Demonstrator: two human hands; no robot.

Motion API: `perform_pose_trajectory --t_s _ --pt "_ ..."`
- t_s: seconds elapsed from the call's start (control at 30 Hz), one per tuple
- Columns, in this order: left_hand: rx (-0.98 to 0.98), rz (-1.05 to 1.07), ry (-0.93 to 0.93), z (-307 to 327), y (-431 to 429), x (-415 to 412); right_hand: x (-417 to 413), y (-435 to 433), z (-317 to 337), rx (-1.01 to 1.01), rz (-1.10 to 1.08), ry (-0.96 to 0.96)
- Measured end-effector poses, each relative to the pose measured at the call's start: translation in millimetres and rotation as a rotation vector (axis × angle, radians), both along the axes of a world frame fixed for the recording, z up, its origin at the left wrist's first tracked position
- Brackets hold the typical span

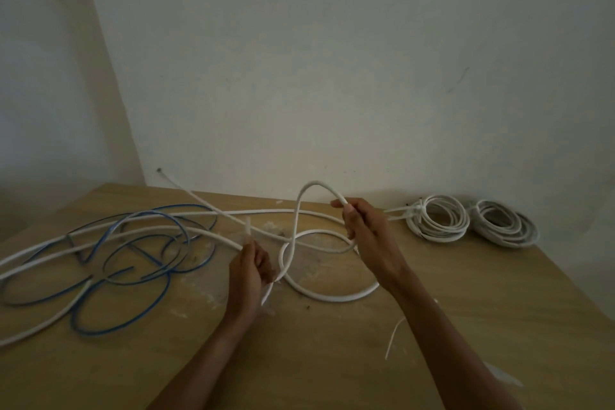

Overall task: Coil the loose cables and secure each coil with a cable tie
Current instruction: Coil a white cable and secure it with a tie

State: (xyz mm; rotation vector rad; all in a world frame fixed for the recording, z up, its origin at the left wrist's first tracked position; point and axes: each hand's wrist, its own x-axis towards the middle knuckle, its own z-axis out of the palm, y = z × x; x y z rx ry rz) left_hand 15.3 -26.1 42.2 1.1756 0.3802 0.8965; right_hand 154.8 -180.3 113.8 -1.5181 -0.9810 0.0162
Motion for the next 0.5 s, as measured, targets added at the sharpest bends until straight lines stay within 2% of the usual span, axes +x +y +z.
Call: perform_pose_trajectory --t_s 0.07,0.13,0.23,0.37,0.43,0.5 --pt "-0.303 -0.090 -0.095 4 3 2 -15 0 13 -0.022 0.056 -0.120" --pt "-0.458 -0.157 -0.136 10 5 3 -34 2 18 -0.059 0.124 -0.244" --pt "-0.516 -0.226 -0.165 17 4 -4 -59 10 12 -0.176 0.190 -0.397" --pt "-0.541 -0.339 -0.167 20 2 -15 -74 22 -16 -0.443 0.225 -0.657" --pt "-0.643 -0.353 -0.170 19 4 -15 -71 21 -28 -0.514 0.231 -0.672" --pt "-0.787 -0.336 -0.268 20 14 -16 -68 21 -35 -0.559 0.226 -0.697"
